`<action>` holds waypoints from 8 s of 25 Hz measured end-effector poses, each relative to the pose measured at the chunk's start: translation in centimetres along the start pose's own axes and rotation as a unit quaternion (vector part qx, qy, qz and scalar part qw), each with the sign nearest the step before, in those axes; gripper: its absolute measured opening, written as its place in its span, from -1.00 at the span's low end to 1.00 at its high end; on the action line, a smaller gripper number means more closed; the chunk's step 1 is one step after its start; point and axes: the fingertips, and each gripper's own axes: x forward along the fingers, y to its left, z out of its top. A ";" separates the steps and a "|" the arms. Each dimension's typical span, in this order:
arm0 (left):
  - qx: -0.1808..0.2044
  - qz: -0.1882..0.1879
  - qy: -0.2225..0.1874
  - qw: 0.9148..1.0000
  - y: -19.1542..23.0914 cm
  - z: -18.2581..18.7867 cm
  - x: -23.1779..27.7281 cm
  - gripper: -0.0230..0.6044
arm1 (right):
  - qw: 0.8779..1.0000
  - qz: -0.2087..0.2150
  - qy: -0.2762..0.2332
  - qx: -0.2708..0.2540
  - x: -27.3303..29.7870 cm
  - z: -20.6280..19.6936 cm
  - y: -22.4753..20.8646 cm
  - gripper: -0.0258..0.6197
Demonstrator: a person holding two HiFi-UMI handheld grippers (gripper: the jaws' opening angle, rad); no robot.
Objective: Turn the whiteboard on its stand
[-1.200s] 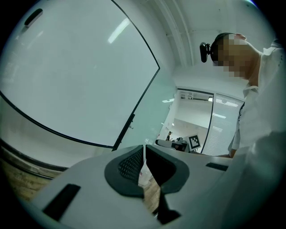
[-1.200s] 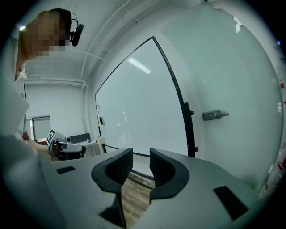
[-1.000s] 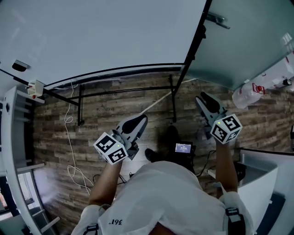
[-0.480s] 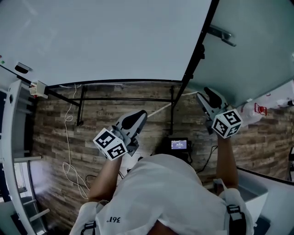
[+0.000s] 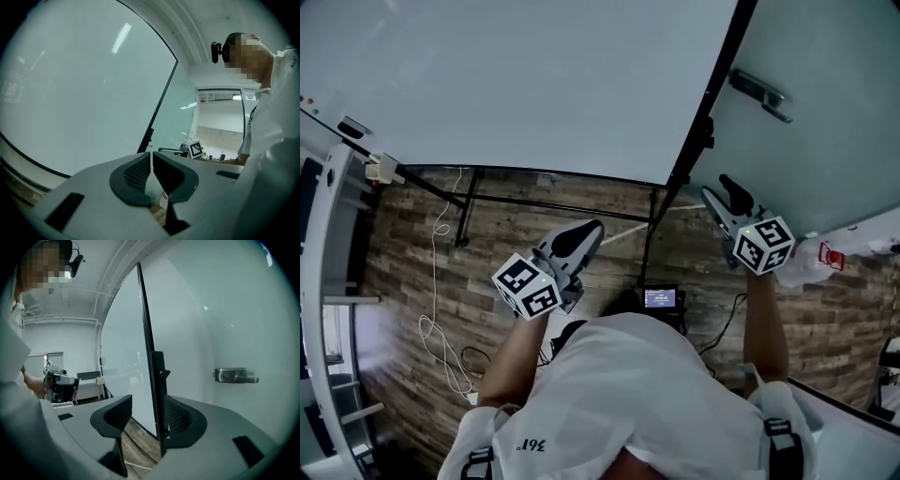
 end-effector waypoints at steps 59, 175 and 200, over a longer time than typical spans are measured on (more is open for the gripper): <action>-0.042 0.036 0.018 0.998 7.5 -1.2 -3.3 -0.90 | 0.999 -0.009 0.048 -0.003 11.2 0.4 -3.7 -0.30; -0.076 0.130 -0.007 0.989 13.6 -1.9 -8.3 -0.90 | 0.989 0.124 0.074 -0.033 26.5 2.1 13.4 -0.34; -0.070 0.156 -0.026 0.985 11.9 -1.7 -9.9 -0.90 | 0.989 0.123 0.060 -0.048 25.3 1.9 11.9 -0.34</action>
